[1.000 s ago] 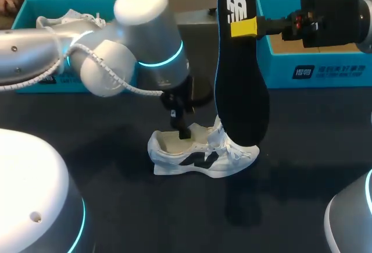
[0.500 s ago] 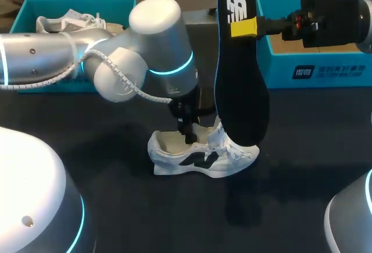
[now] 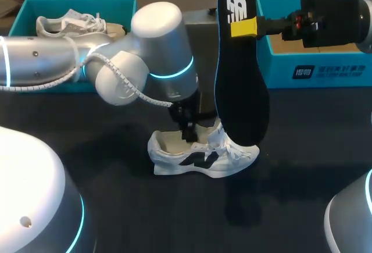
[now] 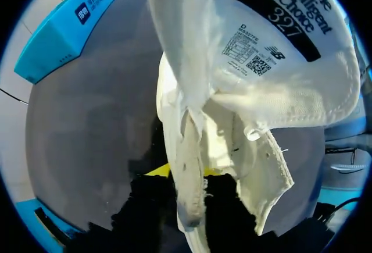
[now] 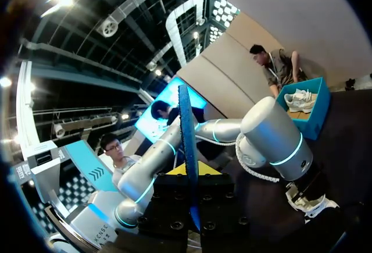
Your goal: Take the shoe out of the shoebox, open the shoe tongue, remove and reinsert the insole, then place the shoe into the shoebox
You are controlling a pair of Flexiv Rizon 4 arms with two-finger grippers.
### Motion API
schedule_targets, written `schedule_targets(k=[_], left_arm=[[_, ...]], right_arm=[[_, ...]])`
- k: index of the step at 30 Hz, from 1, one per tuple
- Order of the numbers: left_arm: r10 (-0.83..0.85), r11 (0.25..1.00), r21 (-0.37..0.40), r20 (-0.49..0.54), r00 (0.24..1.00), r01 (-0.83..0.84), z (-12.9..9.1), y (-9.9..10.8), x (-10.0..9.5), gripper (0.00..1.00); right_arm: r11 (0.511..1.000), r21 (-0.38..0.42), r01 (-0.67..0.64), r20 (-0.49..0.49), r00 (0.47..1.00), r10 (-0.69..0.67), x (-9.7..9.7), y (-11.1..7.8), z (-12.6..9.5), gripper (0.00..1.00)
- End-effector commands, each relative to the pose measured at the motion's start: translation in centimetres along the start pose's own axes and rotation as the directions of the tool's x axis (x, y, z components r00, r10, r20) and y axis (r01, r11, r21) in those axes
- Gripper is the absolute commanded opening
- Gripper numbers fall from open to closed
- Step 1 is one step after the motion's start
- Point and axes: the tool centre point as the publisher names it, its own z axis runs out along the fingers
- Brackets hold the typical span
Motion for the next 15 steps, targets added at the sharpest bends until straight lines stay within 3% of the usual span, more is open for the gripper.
schedule_targets(k=[1, 8, 12, 15], left_arm=[[0.001, 1.0, 0.007, -0.016, 1.0, -0.001, 0.2, 0.1, -0.1, 0.0], [0.023, 1.0, -0.017, -0.08, 0.997, -0.024, -0.5, 0.3, 0.2, 0.0], [0.06, 0.997, -0.042, -0.237, 0.97, -0.072, -1.9, 0.3, -0.3, 0.0], [0.124, 0.988, -0.054, -0.299, 0.946, -0.146, -3.3, 0.0, -0.8, 0.0]], right_arm=[[1.0, 0.001, -0.001, 0.001, 1.0, 0.001, -0.1, 0.0, 0.2, 0.0], [1.0, 0.001, -0.001, 0.001, 1.0, 0.001, -0.1, 0.0, 0.2, 0.0], [1.0, 0.001, -0.001, 0.001, 1.0, 0.001, -0.1, 0.0, 0.2, 0.0], [1.0, 0.001, -0.001, 0.001, 1.0, 0.001, -0.1, 0.0, 0.2, 0.0]])
